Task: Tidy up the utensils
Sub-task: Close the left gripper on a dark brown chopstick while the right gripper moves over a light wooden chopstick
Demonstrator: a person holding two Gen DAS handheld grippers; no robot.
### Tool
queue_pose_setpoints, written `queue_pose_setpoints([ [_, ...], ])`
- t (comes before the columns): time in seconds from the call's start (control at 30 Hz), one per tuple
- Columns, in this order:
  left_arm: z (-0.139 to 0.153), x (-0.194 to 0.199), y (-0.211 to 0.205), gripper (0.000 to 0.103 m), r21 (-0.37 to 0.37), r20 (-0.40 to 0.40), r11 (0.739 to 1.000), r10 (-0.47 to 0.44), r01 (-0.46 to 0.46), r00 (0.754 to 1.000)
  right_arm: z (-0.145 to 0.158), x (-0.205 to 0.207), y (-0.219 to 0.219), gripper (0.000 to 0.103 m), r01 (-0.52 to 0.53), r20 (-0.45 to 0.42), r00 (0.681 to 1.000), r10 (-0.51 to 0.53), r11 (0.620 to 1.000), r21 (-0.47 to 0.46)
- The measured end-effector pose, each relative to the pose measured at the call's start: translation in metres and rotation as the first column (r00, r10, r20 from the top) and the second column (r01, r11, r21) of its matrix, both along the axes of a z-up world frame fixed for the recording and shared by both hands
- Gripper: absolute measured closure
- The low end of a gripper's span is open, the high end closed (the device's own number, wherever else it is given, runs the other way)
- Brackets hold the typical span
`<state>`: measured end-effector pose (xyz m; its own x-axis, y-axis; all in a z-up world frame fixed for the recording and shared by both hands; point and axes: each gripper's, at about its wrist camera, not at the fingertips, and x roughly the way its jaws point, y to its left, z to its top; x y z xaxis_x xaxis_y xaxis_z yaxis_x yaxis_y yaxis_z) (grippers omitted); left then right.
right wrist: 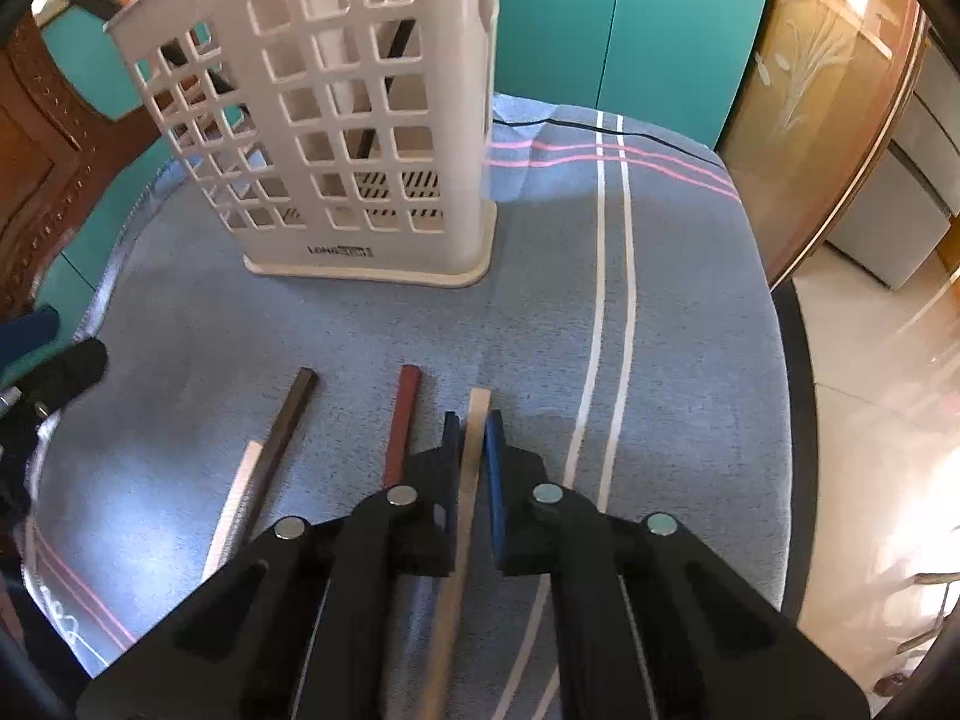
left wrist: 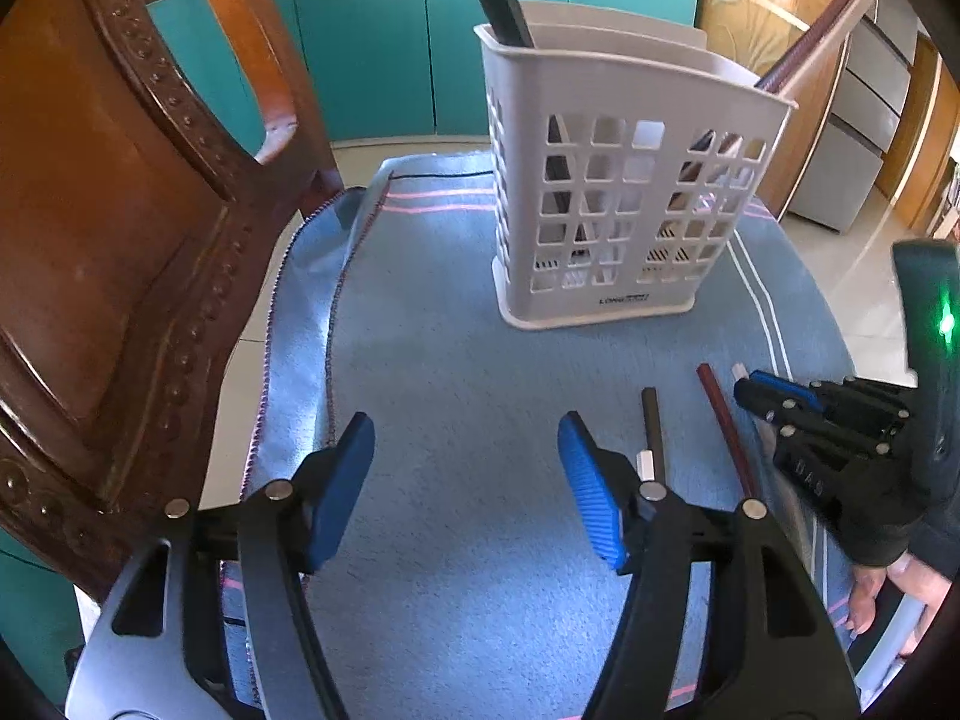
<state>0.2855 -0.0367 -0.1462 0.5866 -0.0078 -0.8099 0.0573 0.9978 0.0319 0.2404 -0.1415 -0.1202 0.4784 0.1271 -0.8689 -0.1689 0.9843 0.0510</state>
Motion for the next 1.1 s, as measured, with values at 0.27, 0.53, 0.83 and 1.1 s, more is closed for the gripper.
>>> queue_pose_setpoints([
  [0.27,-0.006,0.002,0.006,0.038,-0.072,-0.044,0.997,-0.017,0.014,0.999,0.018,-0.002,-0.035,0.096,0.110,0.010,0.994,-0.113,0.982,0.154],
  [0.53,-0.025,0.001,-0.017,0.038,-0.198,-0.137,0.972,-0.153,0.124,0.979,0.012,-0.004,-0.043,0.096,0.125,-0.035,0.992,-0.121,0.979,0.160],
  [0.83,-0.042,-0.006,-0.048,0.038,-0.154,-0.160,0.970,-0.211,0.187,0.964,0.010,-0.004,-0.047,0.086,0.130,-0.043,0.991,-0.124,0.979,0.160],
  [1.1,-0.037,0.015,-0.067,0.038,-0.100,-0.116,0.980,-0.185,0.174,0.976,0.011,-0.005,-0.052,0.077,0.141,-0.047,0.990,-0.136,0.977,0.158],
])
